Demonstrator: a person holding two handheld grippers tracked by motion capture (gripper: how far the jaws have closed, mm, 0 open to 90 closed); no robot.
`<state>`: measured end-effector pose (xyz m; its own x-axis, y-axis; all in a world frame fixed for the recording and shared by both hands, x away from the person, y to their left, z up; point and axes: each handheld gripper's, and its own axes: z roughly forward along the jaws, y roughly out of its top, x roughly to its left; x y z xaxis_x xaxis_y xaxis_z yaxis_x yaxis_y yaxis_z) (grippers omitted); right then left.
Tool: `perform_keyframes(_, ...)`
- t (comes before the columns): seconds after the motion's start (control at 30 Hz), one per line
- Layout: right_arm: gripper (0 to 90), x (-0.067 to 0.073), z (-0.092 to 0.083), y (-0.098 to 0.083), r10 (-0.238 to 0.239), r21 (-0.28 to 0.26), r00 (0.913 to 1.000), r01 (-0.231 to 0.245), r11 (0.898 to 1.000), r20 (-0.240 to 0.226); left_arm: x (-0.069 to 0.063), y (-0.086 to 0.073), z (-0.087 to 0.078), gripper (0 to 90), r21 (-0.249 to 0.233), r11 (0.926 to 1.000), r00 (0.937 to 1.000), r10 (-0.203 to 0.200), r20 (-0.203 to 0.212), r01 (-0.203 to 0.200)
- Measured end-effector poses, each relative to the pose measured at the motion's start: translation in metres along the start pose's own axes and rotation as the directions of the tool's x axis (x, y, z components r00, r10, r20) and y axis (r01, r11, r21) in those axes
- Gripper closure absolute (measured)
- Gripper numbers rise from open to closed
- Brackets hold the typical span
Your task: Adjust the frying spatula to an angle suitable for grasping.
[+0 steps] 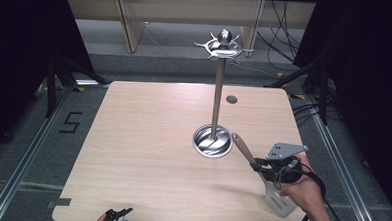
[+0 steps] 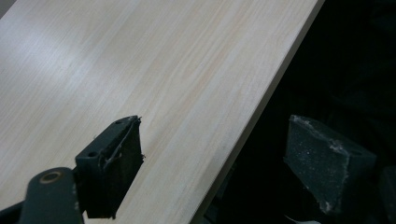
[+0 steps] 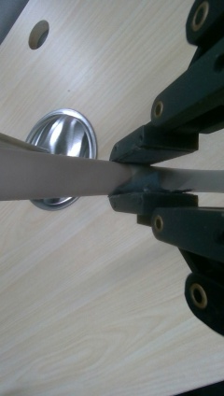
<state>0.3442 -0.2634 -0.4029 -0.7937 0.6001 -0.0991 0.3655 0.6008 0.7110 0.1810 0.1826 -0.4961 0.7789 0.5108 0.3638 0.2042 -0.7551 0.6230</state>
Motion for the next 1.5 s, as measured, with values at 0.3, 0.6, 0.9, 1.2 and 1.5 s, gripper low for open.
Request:
perform_keyframes(0.3, 76.6, 0.001, -0.013, 0.006, 0.014, -0.133, 0.9999, -0.013, 0.991, 0.005, 0.000, 0.000, -0.001, 18.0, 0.000, 1.0000, 1.0000, 0.008, 0.000, -0.008)
perform_keyframes(0.6, 76.6, 0.002, -0.018, 0.010, 0.067, -0.214, 0.9955, -0.080, 0.974, -0.067, -0.001, 0.000, 0.001, 18.0, -0.004, 1.0000, 1.0000, -0.006, -0.006, 0.006)
perform_keyframes(0.9, 76.6, 0.003, -0.021, 0.016, 0.085, -0.320, 0.9904, -0.116, 0.940, -0.109, -0.001, 0.000, 0.000, 18.0, 0.004, 1.0000, 1.0000, 0.003, -0.008, -0.003)
perform_keyframes(1.2, 76.6, -0.002, -0.020, 0.027, 0.074, -0.340, 0.9897, -0.112, 0.934, -0.122, -0.002, -0.001, 0.003, 18.0, -0.001, 1.0000, 0.9998, -0.001, -0.022, 0.001)
perform_keyframes(1.5, 76.6, -0.004, -0.019, 0.055, 0.071, -0.399, 0.9908, -0.112, 0.910, -0.115, -0.001, 0.000, 0.002, 18.0, 0.001, 1.0000, 1.0000, -0.005, -0.007, 0.005)
